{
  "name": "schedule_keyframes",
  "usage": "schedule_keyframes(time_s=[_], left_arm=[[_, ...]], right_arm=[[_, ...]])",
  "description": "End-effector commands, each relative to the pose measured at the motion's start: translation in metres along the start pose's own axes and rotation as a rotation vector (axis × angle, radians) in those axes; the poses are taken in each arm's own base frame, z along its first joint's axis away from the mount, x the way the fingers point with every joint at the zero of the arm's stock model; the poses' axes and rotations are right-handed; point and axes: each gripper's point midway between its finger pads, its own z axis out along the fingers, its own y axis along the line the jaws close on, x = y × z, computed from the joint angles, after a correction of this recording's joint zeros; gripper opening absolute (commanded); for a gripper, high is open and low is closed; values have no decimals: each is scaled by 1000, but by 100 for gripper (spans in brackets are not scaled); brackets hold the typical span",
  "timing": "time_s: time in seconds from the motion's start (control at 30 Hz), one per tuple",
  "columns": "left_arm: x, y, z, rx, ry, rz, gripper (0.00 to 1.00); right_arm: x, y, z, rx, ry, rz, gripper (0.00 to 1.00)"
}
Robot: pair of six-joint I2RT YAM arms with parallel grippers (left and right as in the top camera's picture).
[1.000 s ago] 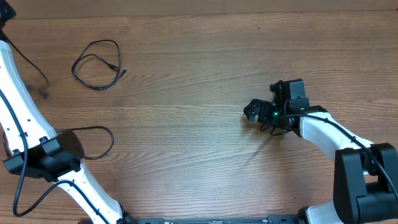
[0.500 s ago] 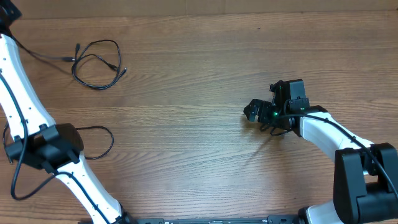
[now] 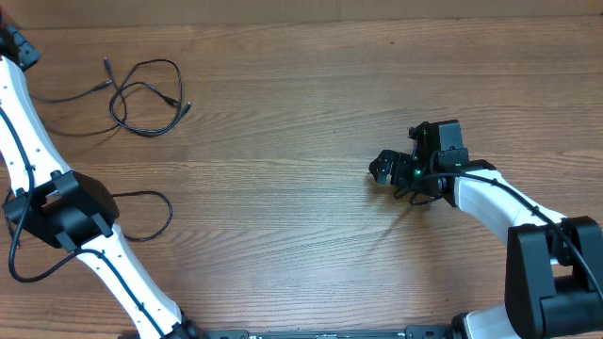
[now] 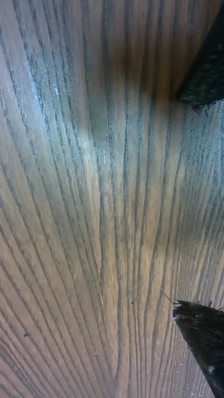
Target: Untangle cables
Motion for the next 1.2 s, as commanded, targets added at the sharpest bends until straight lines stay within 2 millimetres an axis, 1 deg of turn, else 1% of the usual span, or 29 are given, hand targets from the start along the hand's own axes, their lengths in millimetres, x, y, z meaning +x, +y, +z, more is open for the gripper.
schedule_keyframes(time_s=[0.0, 0.07, 0.2, 0.37, 0.47, 0.5, 0.53, 0.63, 0.73, 0.77, 0.87, 0.9, 1.0, 1.1, 1.17], left_arm=[[3, 1, 2, -5, 10, -6, 90], [5, -2, 2, 10, 23, -4, 100], [14, -12, 1, 74, 64, 20, 99], [28, -18, -1, 106, 119, 29, 100], [39, -31, -5, 195, 171, 64, 100], [46, -41, -9, 258, 198, 97, 100], [49, -46, -11, 287, 212, 114, 100], [59, -52, -21, 315, 246, 157, 100], [69, -55, -35, 321, 280, 201, 100], [75, -59, -45, 325, 304, 215, 100], [86, -74, -64, 381, 335, 256, 100], [92, -84, -75, 412, 347, 286, 100], [104, -98, -95, 430, 364, 337, 100], [123, -113, -118, 449, 407, 398, 100], [134, -118, -127, 438, 430, 431, 100]], right_arm=[[20, -24, 15, 74, 65, 40, 100], [21, -24, 15, 74, 65, 40, 100], [21, -24, 15, 74, 65, 40, 100], [20, -24, 15, 74, 65, 40, 100], [20, -24, 15, 74, 64, 39, 100], [20, -24, 15, 74, 64, 39, 100], [20, -24, 15, 74, 65, 39, 100], [20, -24, 15, 74, 64, 39, 100], [17, -23, 14, 71, 56, 37, 100], [12, -21, 13, 67, 47, 33, 100], [1, -15, 9, 61, 32, 26, 100], [-6, -11, 4, 58, 24, 23, 100], [-19, -4, -7, 63, 10, 15, 100], [-36, 0, -24, 98, -14, 5, 100], [-47, 3, -37, 122, -35, -1, 100]])
